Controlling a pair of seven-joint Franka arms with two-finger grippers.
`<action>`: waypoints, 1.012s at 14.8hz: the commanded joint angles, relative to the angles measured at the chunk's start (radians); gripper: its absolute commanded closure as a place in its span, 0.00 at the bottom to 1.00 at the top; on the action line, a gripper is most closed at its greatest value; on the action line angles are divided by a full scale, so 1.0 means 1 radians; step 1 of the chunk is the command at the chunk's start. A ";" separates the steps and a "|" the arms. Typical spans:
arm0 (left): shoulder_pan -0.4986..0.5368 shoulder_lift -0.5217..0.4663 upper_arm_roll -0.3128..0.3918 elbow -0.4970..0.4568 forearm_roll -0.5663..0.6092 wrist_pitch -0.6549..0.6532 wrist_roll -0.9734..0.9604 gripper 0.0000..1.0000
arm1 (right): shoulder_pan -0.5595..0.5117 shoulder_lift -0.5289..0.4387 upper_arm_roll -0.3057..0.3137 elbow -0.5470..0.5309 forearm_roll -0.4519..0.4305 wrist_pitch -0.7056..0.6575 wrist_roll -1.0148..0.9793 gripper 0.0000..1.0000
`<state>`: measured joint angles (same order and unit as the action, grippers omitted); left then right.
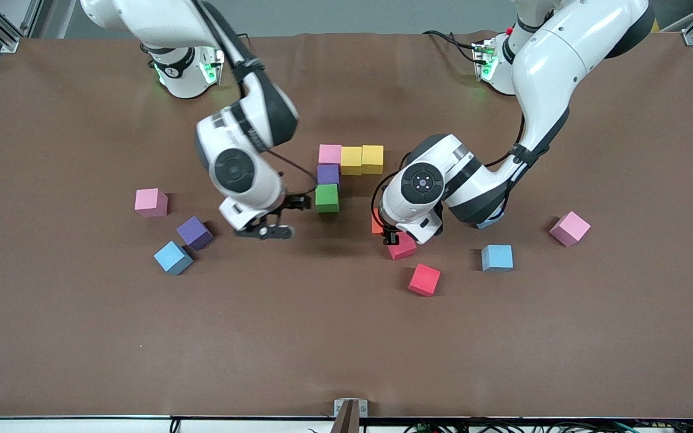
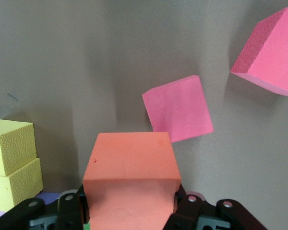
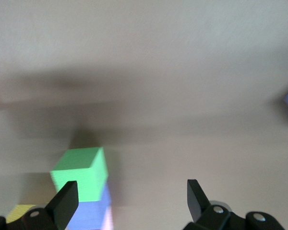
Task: Arrange 11 blocks into digit 3
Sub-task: 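Reach the right gripper to the cyan cube while the left gripper lowers orange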
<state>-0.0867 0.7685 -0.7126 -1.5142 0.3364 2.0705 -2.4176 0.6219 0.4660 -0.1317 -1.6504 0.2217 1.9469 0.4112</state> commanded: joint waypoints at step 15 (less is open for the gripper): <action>-0.011 0.022 -0.002 -0.060 0.000 0.149 0.017 0.89 | -0.456 -0.004 0.017 -0.146 -0.183 0.193 -1.183 0.00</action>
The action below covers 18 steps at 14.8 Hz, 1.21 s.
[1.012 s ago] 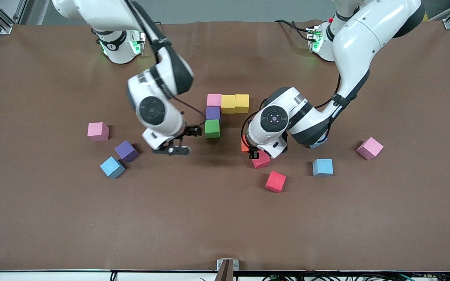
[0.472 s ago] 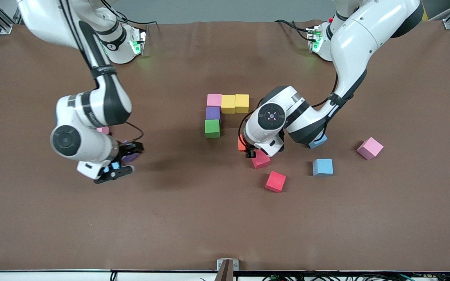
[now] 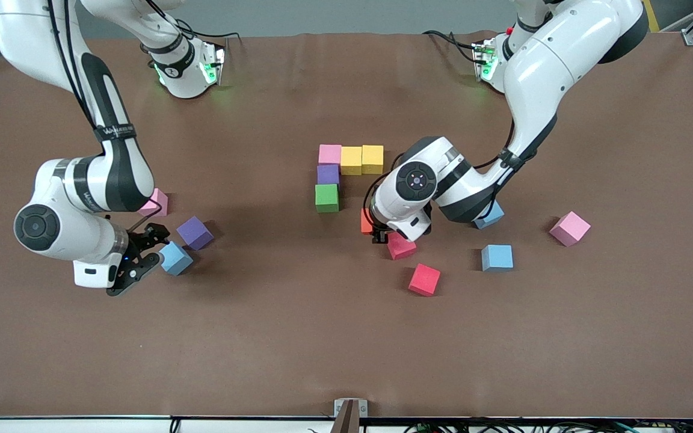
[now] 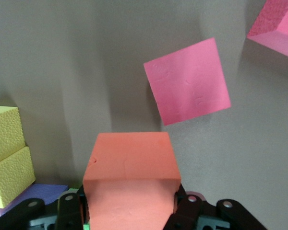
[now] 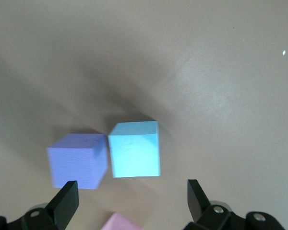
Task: Arrange 11 blocks into digit 3
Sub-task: 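Reach the right gripper to the cyan cube while the left gripper lowers orange, then grasp the cyan cube with the right gripper while the left gripper places orange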
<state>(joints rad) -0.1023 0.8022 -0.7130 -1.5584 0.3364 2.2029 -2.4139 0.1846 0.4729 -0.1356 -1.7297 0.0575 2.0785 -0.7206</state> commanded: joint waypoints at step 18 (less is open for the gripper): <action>-0.011 -0.012 0.001 -0.210 0.165 0.320 -0.158 0.89 | -0.013 0.067 0.027 -0.175 -0.001 0.281 -0.048 0.00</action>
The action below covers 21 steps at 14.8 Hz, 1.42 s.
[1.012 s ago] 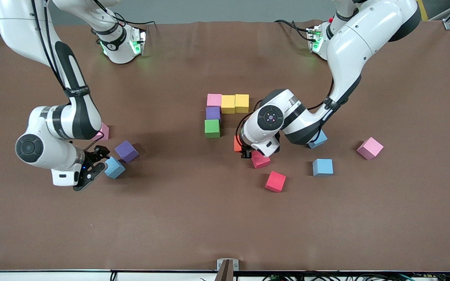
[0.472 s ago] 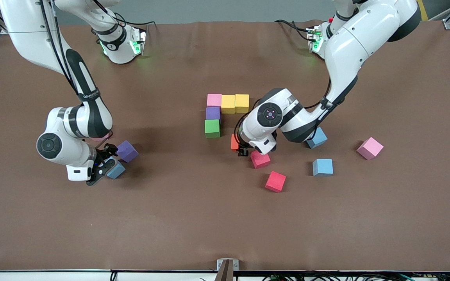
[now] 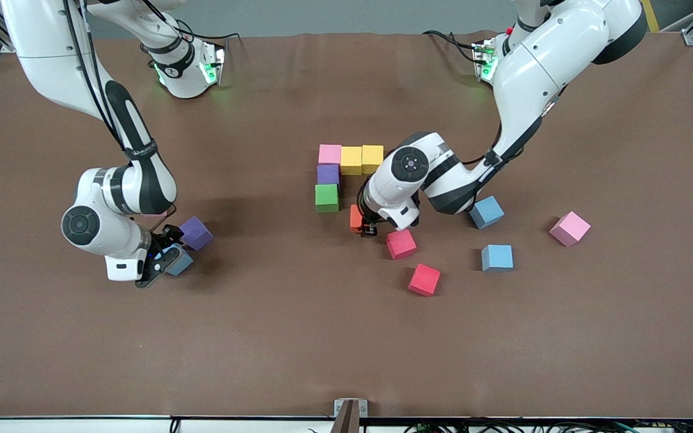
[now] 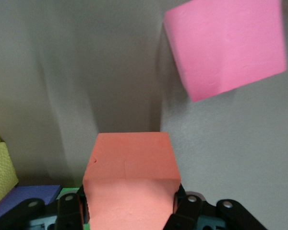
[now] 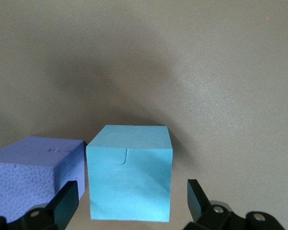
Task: Arrange 11 blocks into digit 3
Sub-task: 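Grasp the cyan cube with the right gripper while the left gripper places orange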
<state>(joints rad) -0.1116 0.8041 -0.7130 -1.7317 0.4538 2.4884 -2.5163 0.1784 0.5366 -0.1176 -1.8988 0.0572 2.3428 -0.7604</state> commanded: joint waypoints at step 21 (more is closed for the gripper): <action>-0.057 -0.020 0.000 -0.169 0.261 0.161 -0.372 0.89 | 0.061 0.029 0.001 0.160 0.076 -0.143 0.032 0.72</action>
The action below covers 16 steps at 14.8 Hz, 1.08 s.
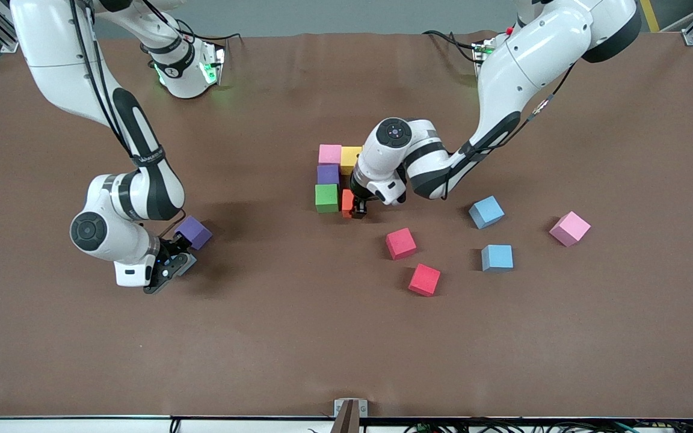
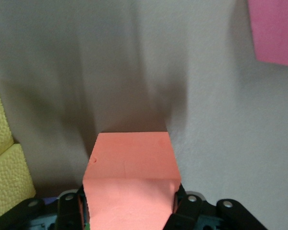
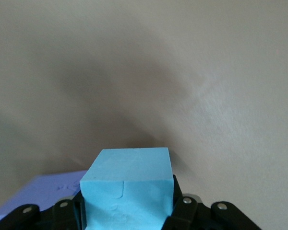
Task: Arrange 11 blocks into digit 3
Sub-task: 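Grasp the cyan cube with the right gripper while the left gripper places orange, then carry the cyan cube with the right gripper to the cube column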
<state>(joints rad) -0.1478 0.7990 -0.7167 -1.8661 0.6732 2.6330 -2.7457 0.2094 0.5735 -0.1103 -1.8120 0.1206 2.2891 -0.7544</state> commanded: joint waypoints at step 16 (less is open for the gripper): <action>-0.032 -0.017 0.003 -0.033 0.048 0.013 -0.161 0.12 | 0.409 0.068 -0.002 0.235 0.043 -0.191 0.970 0.72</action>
<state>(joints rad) -0.1757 0.7992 -0.7165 -1.8700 0.6732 2.6390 -2.7533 0.5886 0.6164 -0.1034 -1.5862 0.1433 2.0752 0.1247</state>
